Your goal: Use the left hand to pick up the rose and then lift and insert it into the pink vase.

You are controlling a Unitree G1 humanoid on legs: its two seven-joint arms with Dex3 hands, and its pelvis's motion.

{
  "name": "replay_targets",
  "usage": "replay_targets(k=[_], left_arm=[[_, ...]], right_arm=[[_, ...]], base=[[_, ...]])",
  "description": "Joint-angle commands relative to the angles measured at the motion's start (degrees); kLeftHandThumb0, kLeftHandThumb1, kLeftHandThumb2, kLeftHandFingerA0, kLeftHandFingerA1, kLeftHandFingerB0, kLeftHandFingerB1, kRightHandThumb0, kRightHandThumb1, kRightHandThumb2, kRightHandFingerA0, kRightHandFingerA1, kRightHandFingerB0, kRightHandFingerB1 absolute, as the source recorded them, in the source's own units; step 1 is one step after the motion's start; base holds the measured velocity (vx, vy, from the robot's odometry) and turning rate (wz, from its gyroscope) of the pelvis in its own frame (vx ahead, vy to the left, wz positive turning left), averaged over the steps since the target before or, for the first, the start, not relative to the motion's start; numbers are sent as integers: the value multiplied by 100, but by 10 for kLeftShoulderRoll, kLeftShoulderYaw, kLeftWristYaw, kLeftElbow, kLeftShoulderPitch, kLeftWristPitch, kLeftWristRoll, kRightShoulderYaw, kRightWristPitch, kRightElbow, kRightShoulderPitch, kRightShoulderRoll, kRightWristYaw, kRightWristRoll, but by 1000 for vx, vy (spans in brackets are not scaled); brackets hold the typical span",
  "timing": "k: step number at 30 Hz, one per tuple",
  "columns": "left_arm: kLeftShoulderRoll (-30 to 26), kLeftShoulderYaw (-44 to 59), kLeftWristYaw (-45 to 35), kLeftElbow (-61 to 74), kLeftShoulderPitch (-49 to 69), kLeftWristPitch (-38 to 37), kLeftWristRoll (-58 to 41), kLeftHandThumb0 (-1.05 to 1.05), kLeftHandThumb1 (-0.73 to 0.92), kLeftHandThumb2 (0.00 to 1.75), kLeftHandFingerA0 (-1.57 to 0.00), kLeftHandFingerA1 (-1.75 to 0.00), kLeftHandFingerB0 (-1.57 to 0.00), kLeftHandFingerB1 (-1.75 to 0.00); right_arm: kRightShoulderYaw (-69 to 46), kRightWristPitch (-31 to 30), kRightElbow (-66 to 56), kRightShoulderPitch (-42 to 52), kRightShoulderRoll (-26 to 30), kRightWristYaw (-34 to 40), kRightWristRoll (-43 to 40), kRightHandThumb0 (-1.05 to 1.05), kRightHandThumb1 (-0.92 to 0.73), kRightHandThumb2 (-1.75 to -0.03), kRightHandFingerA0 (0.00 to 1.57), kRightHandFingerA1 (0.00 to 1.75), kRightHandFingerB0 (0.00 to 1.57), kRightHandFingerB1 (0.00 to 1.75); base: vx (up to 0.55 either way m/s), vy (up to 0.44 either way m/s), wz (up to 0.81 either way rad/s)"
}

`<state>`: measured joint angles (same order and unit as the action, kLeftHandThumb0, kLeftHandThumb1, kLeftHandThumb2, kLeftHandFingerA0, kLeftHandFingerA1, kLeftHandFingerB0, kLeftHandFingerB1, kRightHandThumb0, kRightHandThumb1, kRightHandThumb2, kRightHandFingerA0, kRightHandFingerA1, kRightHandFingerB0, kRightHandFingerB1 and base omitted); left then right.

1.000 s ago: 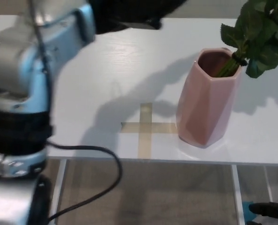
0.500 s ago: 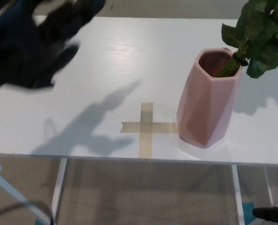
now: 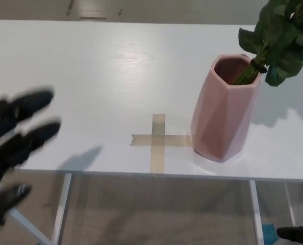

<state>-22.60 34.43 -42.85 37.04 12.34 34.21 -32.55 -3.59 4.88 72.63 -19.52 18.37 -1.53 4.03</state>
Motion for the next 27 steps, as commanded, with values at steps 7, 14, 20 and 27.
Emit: replay_targets(k=[7, 14, 20, 27], left_arm=[[20, -19, -58, -273, 209, -314, 157, -65, 54, 57, -33, -35, -29, -31], [26, -126, 244, -542, 42, -204, 284, -61, 62, 59, -19, -30, -20, -28], [39, -112, 389, -830, -120, -242, 265, -59, 64, 60, -23, -31, -28, -31], [-2, -178, 387, -931, -124, -292, 311, -67, 75, 63, -21, -30, -19, -27]], right_arm=[[-5, 1, 12, 31, -3, 33, 4, -29, -59, -57, 60, 47, 56, 44], [-5, 0, 15, 47, -6, 35, 3, -29, -60, -58, 62, 47, 53, 43], [7, 3, 15, 55, -15, 40, 13, -29, -60, -58, 62, 47, 54, 43], [-5, 7, 14, 48, -8, 25, -2, -30, -60, -58, 63, 48, 55, 43]], base=[[0, 0, 0], [0, 0, 0], [0, 0, 0], [0, 0, 0]])
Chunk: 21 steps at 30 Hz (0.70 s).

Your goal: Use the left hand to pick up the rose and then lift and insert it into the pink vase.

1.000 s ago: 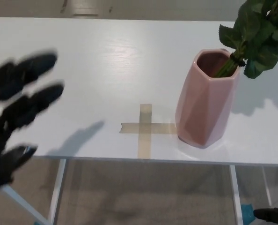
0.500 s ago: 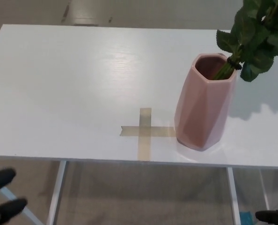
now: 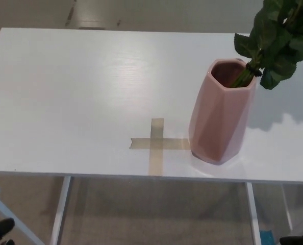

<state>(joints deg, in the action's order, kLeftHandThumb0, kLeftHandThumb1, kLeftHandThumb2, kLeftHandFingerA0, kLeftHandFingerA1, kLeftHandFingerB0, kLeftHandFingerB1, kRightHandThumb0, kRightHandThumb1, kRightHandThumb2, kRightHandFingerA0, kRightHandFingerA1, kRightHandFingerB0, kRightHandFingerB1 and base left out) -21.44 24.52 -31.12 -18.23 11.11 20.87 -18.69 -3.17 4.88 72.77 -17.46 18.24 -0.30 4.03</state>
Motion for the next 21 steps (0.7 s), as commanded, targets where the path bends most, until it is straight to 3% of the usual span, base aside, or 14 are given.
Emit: replay_targets(k=[1, 6, 15, 21], left_arm=[[-16, -74, 259, -388, -115, -173, 161, -67, 75, 63, -20, -30, -19, -28], [-22, -69, 240, -386, -122, -207, 143, -68, 70, 62, -22, -30, -32, -31], [-55, -131, 199, -462, -158, -256, 160, -69, 70, 62, -24, -30, -29, -30], [-53, -137, 216, -484, -175, -279, 154, -70, 70, 62, -26, -31, -29, -31]], right_arm=[[-11, 6, 12, 23, -7, 13, -4, -30, -60, -58, 63, 48, 55, 44], [-17, 1, 12, 11, -14, 8, -11, -29, -60, -58, 61, 47, 54, 43], [-23, -2, 9, 6, -12, 6, -12, -28, -59, -57, 59, 47, 53, 43], [-32, -2, 8, 1, -11, 1, -14, -27, -59, -57, 58, 46, 53, 43]], base=[[0, 0, 0], [0, 0, 0], [0, 0, 0], [0, 0, 0]])
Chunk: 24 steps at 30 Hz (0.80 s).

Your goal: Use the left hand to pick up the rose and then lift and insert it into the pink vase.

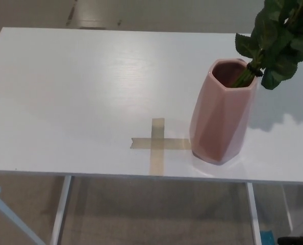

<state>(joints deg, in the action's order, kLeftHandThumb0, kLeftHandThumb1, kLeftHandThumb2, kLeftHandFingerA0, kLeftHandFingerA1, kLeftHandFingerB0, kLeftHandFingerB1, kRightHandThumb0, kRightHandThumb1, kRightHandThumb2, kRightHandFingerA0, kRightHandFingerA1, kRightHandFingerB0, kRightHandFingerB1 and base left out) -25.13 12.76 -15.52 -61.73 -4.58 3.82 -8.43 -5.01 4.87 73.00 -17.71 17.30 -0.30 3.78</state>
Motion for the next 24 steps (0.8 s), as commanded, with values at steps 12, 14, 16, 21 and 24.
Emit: replay_targets(k=[12, 14, 16, 21, 24], left_arm=[[-18, -29, 57, -86, -40, -141, 55, -70, 70, 62, -27, -31, -28, -30], [-19, -30, 55, -88, -40, -145, 55, -70, 70, 61, -28, -31, -29, -30], [-20, -31, 53, -92, -42, -149, 56, -69, 70, 62, -28, -31, -28, -30], [-18, -32, 54, -99, -45, -151, 58, -69, 69, 62, -29, -32, -28, -30], [-18, -32, 52, -100, -46, -151, 61, -69, 69, 61, -30, -32, -27, -30]], right_arm=[[-28, -1, 2, 3, -1, -9, -12, -28, -59, -57, 57, 46, 53, 43], [-30, -2, 3, 3, -1, -8, -11, -28, -59, -57, 57, 46, 53, 43], [-27, -3, 2, 3, 0, -7, -7, -28, -59, -57, 56, 46, 52, 43], [-24, -4, 3, 2, 1, -6, -4, -28, -59, -57, 56, 46, 52, 42], [-25, -4, 4, 2, 1, -5, -4, -28, -59, -57, 57, 46, 52, 43]], base=[[0, 0, 0], [0, 0, 0], [0, 0, 0], [0, 0, 0], [0, 0, 0]])
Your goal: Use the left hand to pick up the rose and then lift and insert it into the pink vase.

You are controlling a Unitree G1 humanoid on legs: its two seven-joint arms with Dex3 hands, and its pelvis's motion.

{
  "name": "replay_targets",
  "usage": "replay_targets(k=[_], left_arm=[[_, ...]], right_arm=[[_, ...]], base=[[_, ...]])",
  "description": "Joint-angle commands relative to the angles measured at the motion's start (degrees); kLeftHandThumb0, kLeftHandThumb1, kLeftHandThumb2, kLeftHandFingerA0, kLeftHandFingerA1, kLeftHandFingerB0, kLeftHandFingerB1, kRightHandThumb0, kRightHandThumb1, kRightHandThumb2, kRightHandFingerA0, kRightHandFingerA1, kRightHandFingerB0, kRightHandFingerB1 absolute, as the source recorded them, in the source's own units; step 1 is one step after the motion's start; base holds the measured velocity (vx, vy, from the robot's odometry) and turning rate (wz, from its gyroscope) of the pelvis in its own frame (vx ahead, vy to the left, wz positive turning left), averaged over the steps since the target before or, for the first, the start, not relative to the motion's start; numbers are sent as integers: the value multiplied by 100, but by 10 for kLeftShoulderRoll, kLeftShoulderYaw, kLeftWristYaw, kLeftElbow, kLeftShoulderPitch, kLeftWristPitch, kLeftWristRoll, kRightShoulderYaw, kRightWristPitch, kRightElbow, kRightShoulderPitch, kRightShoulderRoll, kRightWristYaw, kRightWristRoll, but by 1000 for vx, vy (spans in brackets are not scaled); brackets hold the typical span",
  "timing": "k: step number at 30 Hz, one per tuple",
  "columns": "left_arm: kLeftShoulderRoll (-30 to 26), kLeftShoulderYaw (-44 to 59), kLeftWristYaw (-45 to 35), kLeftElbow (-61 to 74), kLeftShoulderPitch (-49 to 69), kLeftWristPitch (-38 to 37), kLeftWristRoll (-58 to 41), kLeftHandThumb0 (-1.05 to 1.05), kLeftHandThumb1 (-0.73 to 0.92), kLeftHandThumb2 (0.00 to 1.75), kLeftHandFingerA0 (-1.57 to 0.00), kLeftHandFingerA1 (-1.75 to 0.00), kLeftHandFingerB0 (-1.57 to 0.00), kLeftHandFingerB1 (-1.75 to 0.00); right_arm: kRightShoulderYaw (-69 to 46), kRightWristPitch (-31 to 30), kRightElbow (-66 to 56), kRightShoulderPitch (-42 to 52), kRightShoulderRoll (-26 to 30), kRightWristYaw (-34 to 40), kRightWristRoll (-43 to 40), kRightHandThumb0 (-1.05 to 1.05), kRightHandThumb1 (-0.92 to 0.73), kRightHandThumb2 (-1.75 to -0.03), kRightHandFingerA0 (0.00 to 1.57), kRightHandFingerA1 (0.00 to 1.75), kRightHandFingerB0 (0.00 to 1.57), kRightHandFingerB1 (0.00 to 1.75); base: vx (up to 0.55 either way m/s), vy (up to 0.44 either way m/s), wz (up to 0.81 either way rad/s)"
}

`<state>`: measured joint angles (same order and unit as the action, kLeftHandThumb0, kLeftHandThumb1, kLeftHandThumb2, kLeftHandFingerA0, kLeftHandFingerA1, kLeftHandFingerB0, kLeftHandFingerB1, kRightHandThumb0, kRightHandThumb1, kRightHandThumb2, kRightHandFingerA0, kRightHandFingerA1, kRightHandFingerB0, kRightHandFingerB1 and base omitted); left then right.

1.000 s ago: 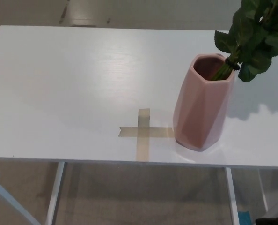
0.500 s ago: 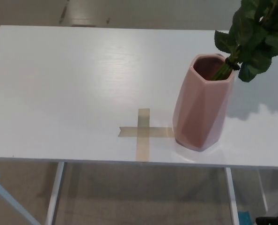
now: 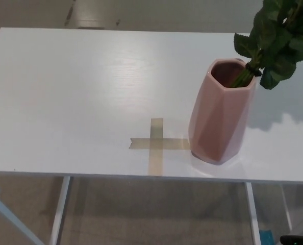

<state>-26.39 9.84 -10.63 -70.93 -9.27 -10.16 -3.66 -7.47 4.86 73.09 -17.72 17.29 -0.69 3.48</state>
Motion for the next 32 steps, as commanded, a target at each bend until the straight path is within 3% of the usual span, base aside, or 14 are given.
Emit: replay_targets(k=[1, 32], left_arm=[[-6, -2, 4, -8, 1, -12, 14, -69, 69, 61, -30, -32, -27, -30], [-1, -2, 6, -10, 29, -24, 23, -68, 68, 61, -33, -33, -27, -30]], right_arm=[[0, -4, 3, 2, 1, -1, -1, -28, -59, -57, 58, 46, 53, 43], [4, 3, 6, 31, 3, -11, 0, -30, -59, -58, 57, 46, 53, 43]], base=[[0, 0, 0], [0, 0, 0]])
